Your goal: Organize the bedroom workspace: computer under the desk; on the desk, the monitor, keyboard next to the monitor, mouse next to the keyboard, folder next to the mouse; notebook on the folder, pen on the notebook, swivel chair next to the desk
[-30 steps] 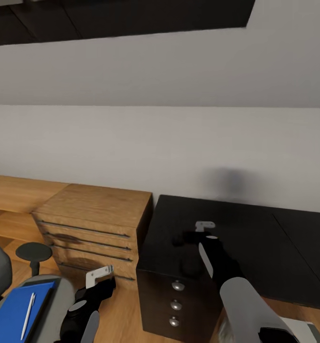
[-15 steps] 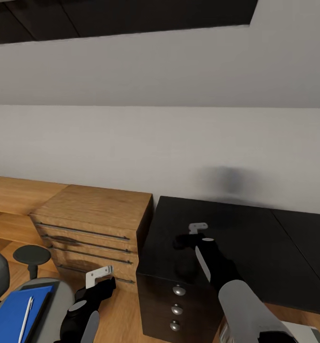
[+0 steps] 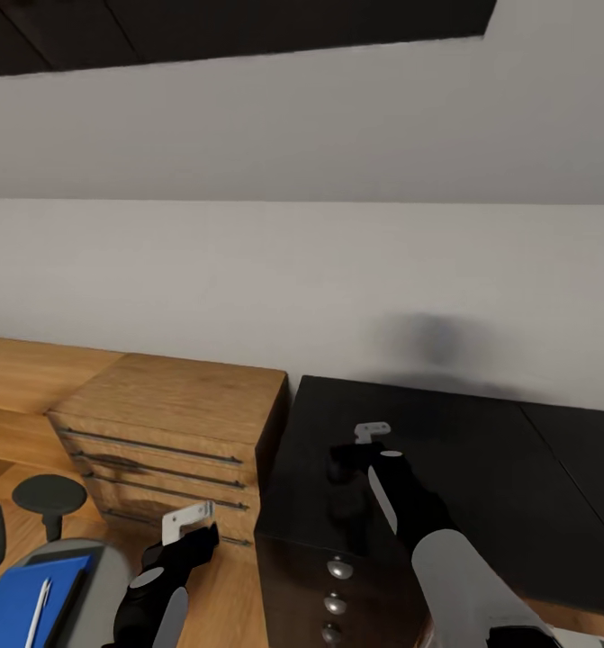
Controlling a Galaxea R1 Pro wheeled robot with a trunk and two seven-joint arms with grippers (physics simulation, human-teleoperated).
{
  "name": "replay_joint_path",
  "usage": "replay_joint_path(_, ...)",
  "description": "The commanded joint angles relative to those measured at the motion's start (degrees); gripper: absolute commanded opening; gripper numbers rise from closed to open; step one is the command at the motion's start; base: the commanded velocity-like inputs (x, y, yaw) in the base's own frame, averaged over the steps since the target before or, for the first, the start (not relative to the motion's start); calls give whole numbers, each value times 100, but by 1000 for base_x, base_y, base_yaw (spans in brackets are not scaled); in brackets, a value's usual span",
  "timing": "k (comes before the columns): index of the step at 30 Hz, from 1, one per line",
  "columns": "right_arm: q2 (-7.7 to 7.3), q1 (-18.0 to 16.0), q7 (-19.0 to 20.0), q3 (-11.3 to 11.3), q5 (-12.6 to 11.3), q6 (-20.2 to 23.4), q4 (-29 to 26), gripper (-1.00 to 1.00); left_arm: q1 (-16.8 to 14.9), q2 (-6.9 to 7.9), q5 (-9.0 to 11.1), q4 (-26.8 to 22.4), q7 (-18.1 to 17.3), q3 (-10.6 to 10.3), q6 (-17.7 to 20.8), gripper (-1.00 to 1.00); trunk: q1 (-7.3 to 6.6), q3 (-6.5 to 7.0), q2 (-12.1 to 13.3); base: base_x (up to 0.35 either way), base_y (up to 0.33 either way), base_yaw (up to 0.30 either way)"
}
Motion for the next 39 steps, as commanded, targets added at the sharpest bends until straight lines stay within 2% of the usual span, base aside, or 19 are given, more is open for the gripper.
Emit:
replay_joint_path(1,5,-2,42,-20,61,36,-6,100,-4,1,61,-7,55,-7,13,100,2,-6,-4,240,0,0)
replay_joint_path(8,5,-2,32,-16,70,50,7,100,-4,1,61,-18,55,-2,12,100,2,-6,-4,153,0,0)
replay_joint_path(14,5,-2,32,-6,74,41,130,100,-4,8,63,-29,55,1,12,100,2,-6,-4,14,0,0)
replay_joint_path(15,5,-2,36,9,75,38,345,100,-4,8,63,-67,55,9,17,100,2,-6,-4,1,0,0)
replay_joint_path(18,5,-2,49,25,73,54,404,100,-4,8,63,-111,56,17,19,100,2,-6,-4,0,0,0)
replay_joint_path(31,5,-2,49,46,67,107,458,100,-4,2,69,-293,65,39,19,100,2,-6,-4,0,0,0)
replay_joint_path(39,5,-2,49,46,71,110,461,100,-4,0,79,-319,72,62,21,100,178,-150,-324,0,0,0)
